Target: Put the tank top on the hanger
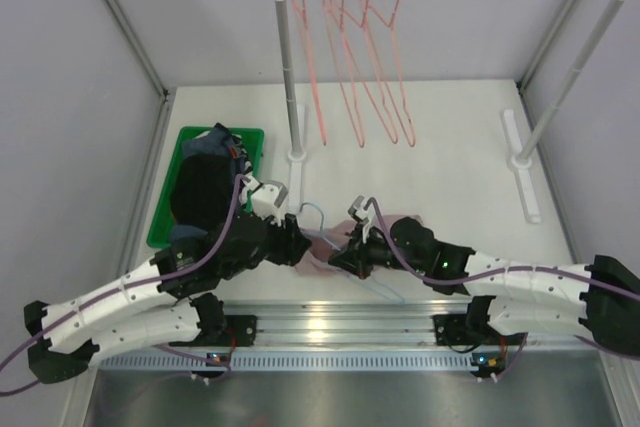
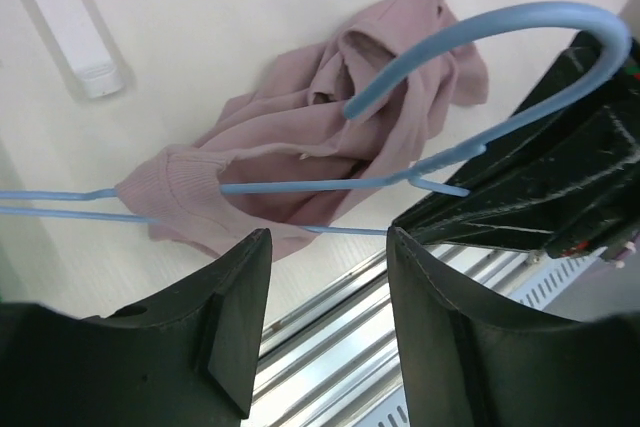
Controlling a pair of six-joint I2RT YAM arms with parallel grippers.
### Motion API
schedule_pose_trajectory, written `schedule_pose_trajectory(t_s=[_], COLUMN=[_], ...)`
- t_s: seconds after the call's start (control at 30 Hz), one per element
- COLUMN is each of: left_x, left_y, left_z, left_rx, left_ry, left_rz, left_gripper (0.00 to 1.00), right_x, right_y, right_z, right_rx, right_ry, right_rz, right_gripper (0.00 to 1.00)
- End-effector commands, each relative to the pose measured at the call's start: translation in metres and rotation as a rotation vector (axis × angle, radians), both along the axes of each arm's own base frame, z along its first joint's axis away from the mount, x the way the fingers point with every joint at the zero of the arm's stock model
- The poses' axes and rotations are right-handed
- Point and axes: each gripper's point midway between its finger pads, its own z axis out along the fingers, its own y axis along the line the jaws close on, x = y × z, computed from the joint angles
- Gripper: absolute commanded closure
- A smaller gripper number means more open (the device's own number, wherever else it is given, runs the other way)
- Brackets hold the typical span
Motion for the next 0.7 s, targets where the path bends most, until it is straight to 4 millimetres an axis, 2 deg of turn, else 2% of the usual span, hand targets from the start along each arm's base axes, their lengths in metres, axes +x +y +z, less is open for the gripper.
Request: schedule_pose_trajectory(t_s=[0.0,0.07,0.37,0.5,0.67], left_x=[-0.002,0.000,0.021,0.027,0.032], left_y=[-0.021,-0.027,-0.038,-0.044,-0.051], left_z=[0.023,0.031,0.036,0.031,0.015], left_rx=[-0.132,-0.178,-0.211,-0.186,-0.147], left_ry=[-0.073,-0.102,-0.190,-0.209,-0.221], left_rz=[-0.080,-0.092,-0.021,-0.008,0.006], left_gripper=[0.45,0.45,0.44,0.44,0.45], right_x=[0.003,0.004,0.005,0.006,0.007], right_y=[0.013,0.013,0.015,0.015,0.015], right_z=[0.029,0.029,0.025,0.023,0.023], right_rx=[0.100,0.098,0.083,0.076,0.070], right_ry=[-0.042,-0.042,-0.034,-0.031,-0.030], right_rz=[0.015,0.014,0.009,0.007,0.000], right_gripper=[1.00,1.00,1.00,1.00,1.00])
